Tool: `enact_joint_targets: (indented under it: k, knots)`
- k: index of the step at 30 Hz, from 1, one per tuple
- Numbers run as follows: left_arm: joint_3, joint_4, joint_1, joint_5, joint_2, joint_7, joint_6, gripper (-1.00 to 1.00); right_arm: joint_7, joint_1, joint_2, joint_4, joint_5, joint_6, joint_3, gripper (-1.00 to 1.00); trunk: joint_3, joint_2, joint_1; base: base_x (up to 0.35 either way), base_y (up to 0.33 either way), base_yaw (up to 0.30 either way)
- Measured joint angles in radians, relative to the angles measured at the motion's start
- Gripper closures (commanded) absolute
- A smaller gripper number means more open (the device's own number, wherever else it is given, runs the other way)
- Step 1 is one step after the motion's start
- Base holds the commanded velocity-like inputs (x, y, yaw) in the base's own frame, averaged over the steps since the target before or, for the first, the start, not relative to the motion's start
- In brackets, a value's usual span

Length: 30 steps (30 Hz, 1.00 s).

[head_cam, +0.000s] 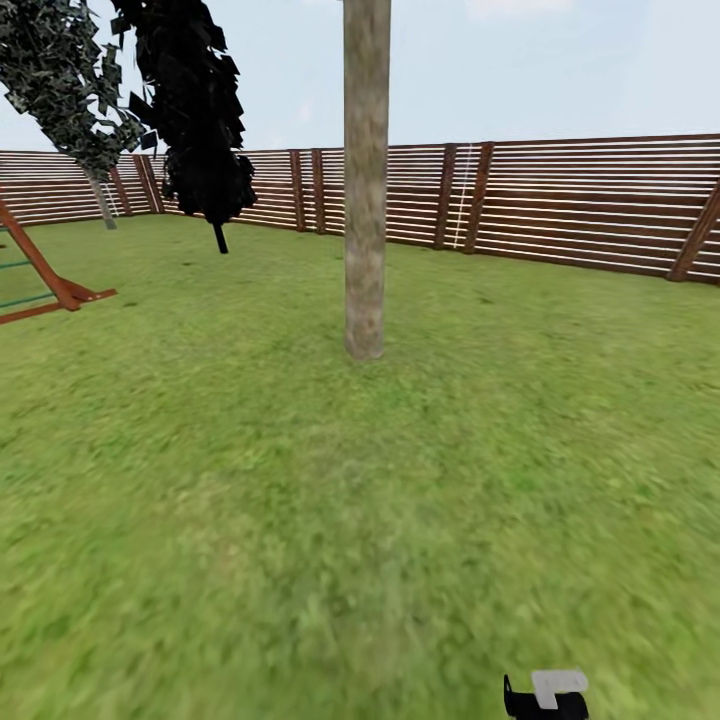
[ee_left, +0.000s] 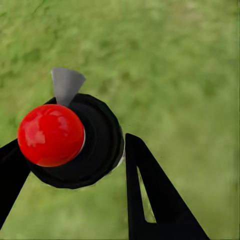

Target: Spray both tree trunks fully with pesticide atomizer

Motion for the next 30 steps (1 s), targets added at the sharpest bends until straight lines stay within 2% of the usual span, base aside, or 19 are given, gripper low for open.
enact_joint_targets:
  k: [25,30]
  knots:
    - [-0.001,0.000,0.000,0.000,0.000,0.000,-0.002,1.00,0.000,0.000,0.001,0.000,0.000,0.000,0.000,-1.00,0.000,0.000,0.000,0.340,0.000,0.000]
    - [-0.001,0.000,0.000,0.000,0.000,0.000,-0.001,1.00,0.000,0.000,-0.006,0.001,0.000,0.000,0.000,-1.00,0.000,0.000,0.000,0.340,0.000,0.000]
